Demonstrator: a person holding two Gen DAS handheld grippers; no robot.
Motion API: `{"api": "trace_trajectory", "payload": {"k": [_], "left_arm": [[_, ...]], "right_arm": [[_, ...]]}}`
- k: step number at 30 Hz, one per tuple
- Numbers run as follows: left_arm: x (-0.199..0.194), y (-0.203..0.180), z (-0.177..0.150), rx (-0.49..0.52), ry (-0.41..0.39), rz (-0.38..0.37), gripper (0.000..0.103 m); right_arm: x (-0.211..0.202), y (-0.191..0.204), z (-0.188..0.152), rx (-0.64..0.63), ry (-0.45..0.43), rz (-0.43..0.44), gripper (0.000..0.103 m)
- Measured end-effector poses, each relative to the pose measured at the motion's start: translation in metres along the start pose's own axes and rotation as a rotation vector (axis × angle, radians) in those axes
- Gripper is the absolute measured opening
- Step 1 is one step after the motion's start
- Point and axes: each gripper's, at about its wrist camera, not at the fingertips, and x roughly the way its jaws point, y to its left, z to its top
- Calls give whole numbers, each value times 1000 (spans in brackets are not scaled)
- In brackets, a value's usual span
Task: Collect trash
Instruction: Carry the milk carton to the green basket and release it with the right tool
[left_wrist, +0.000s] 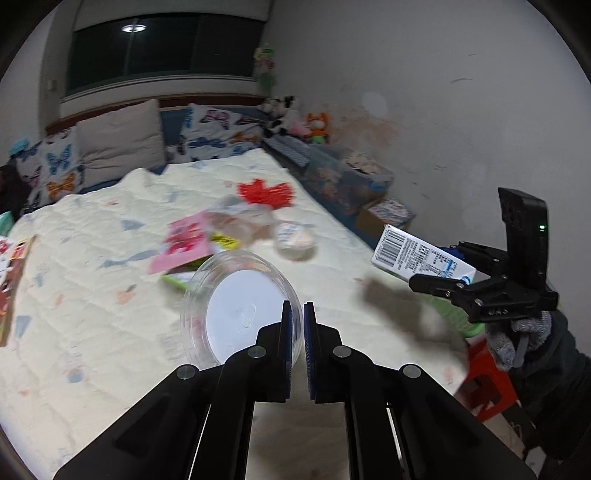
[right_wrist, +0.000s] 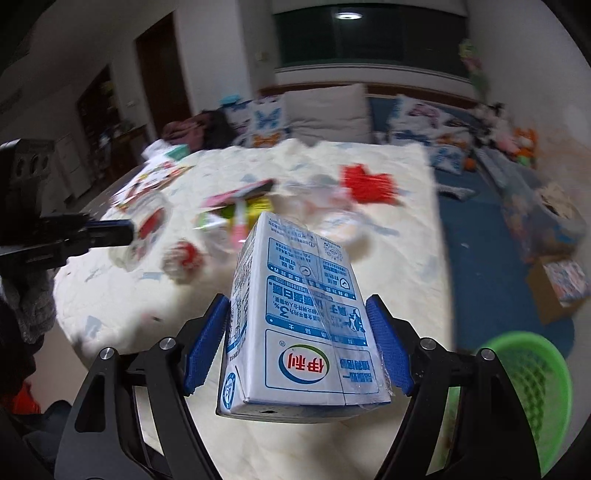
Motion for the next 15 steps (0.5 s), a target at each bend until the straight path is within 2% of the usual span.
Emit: {"api": "trace_trajectory", "payload": {"k": [4, 9, 15], "left_arm": [[19, -30, 7, 42, 17, -53, 6], [40, -59, 15, 79, 40, -96, 6], [61, -91, 23, 123, 68, -135, 6]], "right_arm": [[-25, -47, -19, 83, 3, -107, 75], [-43, -112, -52, 207, 50, -222, 75], [-34, -171, -100, 377, 164, -244, 75]]}}
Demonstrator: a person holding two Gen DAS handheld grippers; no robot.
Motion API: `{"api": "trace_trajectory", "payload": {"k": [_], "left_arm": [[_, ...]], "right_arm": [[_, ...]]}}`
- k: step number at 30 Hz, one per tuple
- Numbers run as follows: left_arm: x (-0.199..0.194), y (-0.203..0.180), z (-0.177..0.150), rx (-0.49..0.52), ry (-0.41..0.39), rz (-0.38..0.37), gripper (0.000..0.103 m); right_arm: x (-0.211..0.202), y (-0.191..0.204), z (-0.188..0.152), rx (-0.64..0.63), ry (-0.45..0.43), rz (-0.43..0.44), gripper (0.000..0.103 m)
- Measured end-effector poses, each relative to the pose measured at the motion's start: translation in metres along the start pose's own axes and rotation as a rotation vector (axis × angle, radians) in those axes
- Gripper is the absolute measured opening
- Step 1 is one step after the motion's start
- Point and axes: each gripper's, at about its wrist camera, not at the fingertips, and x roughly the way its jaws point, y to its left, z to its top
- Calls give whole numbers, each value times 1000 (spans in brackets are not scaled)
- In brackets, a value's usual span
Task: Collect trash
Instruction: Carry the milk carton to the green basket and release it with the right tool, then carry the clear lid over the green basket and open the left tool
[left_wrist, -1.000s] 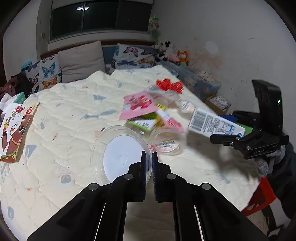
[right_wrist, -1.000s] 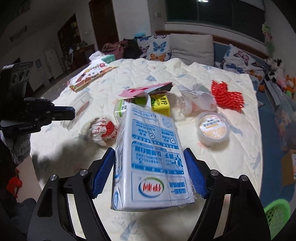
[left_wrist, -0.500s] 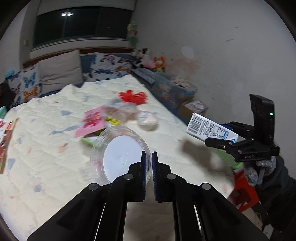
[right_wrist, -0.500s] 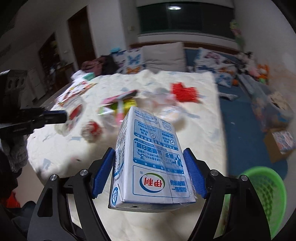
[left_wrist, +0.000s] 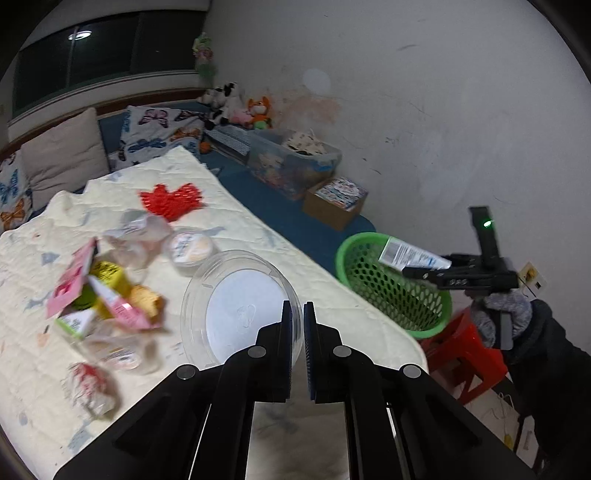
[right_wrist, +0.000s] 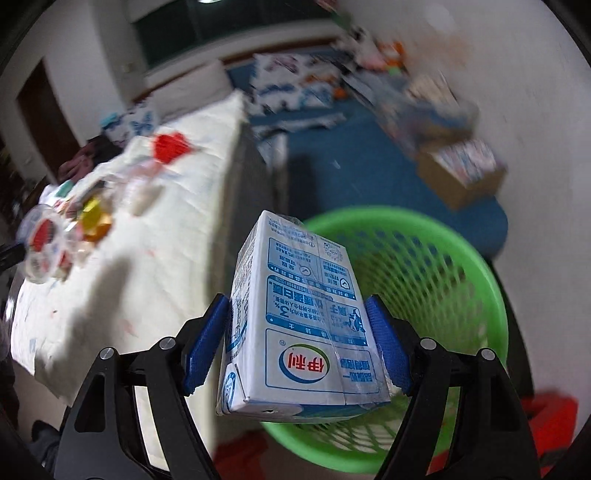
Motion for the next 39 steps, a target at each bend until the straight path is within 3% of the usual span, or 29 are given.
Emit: {"api": "trace_trajectory", "payload": {"k": [9, 13, 18, 32, 39], "left_arm": [[27, -28, 11, 29, 34, -43, 6], [34, -36, 13, 34, 45, -58, 6], [44, -48, 17, 38, 58, -91, 6], [115, -124, 38, 97, 145, -240, 6], [158, -161, 43, 124, 207, -277, 6]], "right_arm": [[35, -28, -21, 102, 150, 55, 76], [37, -28, -22, 126, 164, 94, 80], [28, -30, -22, 143, 133, 91, 82], [-71, -32, -53, 47, -75, -112, 83], [-95, -39, -77, 65, -153, -175, 85]]}}
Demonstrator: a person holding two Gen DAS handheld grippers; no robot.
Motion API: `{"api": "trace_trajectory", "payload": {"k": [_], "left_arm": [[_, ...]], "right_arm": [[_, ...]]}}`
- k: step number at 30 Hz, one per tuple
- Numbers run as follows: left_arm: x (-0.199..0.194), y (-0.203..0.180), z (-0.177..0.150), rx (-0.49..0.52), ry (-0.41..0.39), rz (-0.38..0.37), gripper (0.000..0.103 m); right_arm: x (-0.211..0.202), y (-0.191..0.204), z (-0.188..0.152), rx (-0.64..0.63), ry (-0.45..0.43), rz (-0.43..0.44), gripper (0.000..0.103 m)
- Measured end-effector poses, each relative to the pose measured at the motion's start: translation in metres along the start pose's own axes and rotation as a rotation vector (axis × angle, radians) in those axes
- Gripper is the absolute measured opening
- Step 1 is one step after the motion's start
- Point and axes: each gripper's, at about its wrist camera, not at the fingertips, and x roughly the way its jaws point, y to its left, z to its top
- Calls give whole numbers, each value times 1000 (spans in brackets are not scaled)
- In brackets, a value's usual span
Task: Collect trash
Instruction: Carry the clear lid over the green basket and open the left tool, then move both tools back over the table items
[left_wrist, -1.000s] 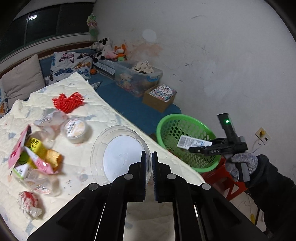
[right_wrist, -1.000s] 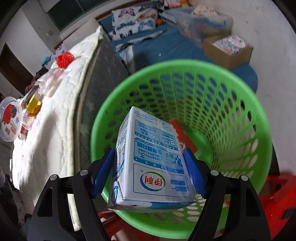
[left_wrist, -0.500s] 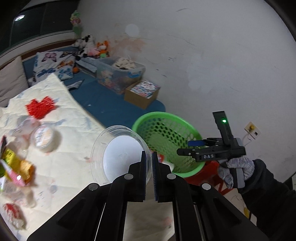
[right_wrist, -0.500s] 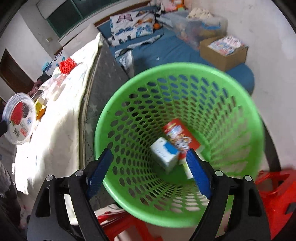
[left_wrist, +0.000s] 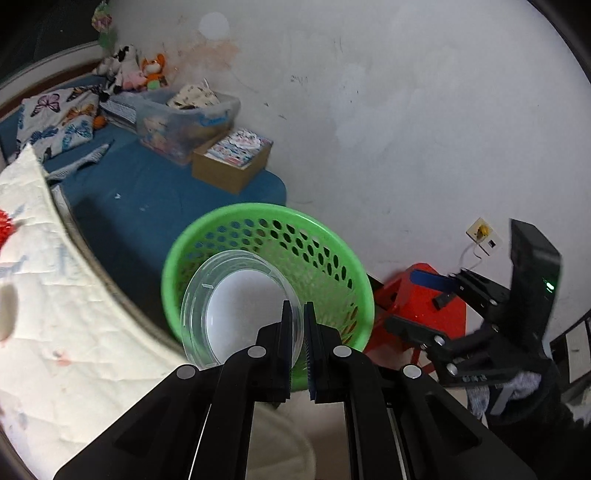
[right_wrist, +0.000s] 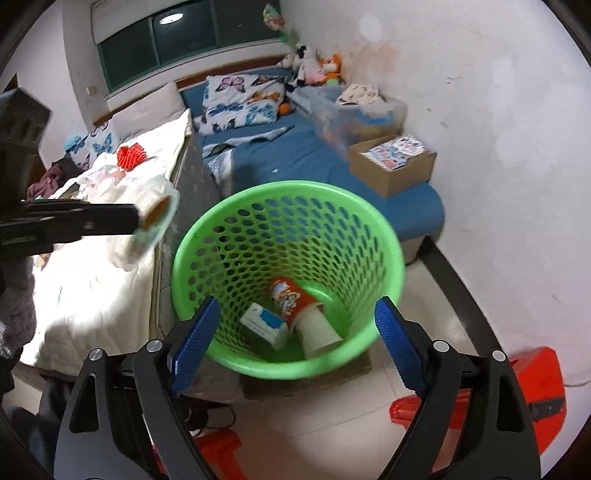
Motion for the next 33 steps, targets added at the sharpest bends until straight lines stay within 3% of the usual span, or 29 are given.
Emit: {"api": "trace_trajectory", "payload": {"k": [11, 14, 15, 17, 23, 33], "left_arm": [[44, -16, 9, -24, 62, -30, 12], [48, -18, 9, -33, 73, -42, 21], [46, -18, 8, -34, 70, -48, 31], [40, -17, 6, -33, 49, -41, 41], [22, -9, 1, -31, 23, -12, 41], [-50, 18, -31, -50, -94, 131, 45]], "right_arm": [[-16, -17, -14, 76, -43, -10, 85], [-18, -17, -14, 81, -44, -7, 85], [-19, -17, -14, 81, -46, -3, 85], [-20, -14, -12, 83, -53, -2, 85], [-22, -3, -9, 76, -72, 30, 86], [-22, 44, 4, 0, -93, 113, 88]]}}
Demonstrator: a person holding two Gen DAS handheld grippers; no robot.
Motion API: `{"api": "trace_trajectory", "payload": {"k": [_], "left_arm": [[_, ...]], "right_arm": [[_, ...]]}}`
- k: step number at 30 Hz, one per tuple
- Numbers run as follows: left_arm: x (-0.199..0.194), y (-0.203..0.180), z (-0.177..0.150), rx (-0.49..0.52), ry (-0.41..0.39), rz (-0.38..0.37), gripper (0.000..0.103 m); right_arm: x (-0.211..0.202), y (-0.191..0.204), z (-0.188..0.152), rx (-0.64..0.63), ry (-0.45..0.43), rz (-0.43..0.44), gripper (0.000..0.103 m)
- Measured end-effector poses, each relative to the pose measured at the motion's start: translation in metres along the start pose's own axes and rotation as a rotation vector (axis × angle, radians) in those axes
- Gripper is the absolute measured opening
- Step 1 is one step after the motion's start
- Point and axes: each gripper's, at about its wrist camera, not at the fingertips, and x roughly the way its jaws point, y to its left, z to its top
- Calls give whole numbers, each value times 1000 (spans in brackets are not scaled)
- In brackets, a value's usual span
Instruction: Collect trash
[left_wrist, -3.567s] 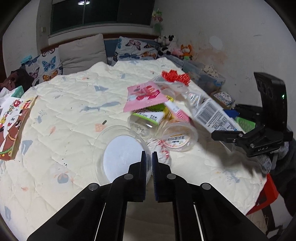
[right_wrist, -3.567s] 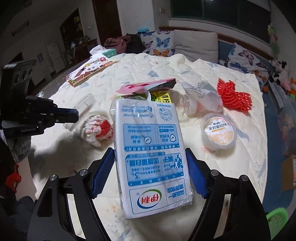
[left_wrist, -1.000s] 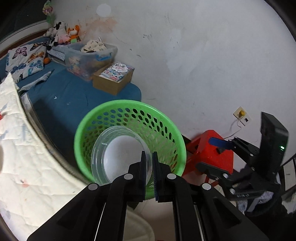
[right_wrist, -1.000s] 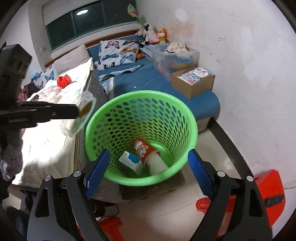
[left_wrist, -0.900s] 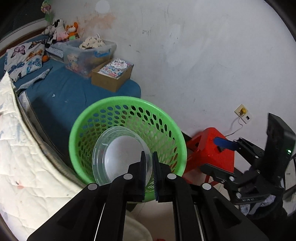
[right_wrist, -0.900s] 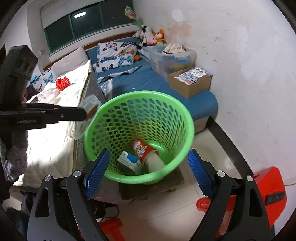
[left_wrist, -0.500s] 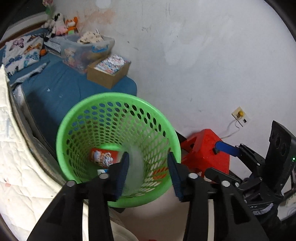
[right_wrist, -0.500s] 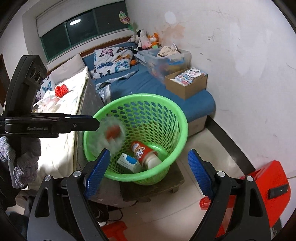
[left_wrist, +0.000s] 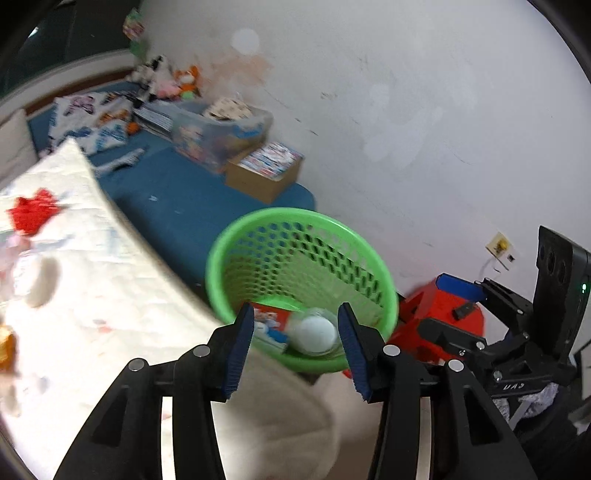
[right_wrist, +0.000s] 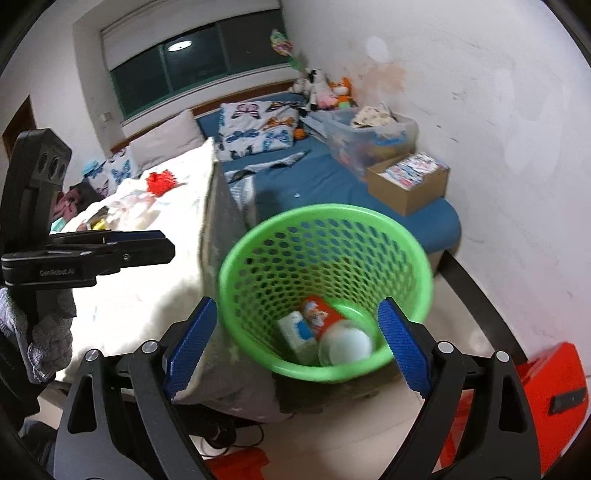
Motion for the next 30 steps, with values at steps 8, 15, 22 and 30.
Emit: {"api": "trace_trajectory", "payload": {"k": [8, 15, 22, 30], "left_arm": [[-68, 46, -29, -50, -90, 152, 49], [-126, 101, -57, -149, -167, 337, 51], [-163, 185, -93, -308, -170, 545, 53], [-160, 244, -128, -456, -97, 569, 56]], "right_arm": [[21, 57, 14, -83, 11, 95, 88], [40, 104, 23, -147, 32, 167, 88], [61, 143, 30, -210, 63, 228, 88], [83, 185, 36, -272, 98, 283, 88]]}}
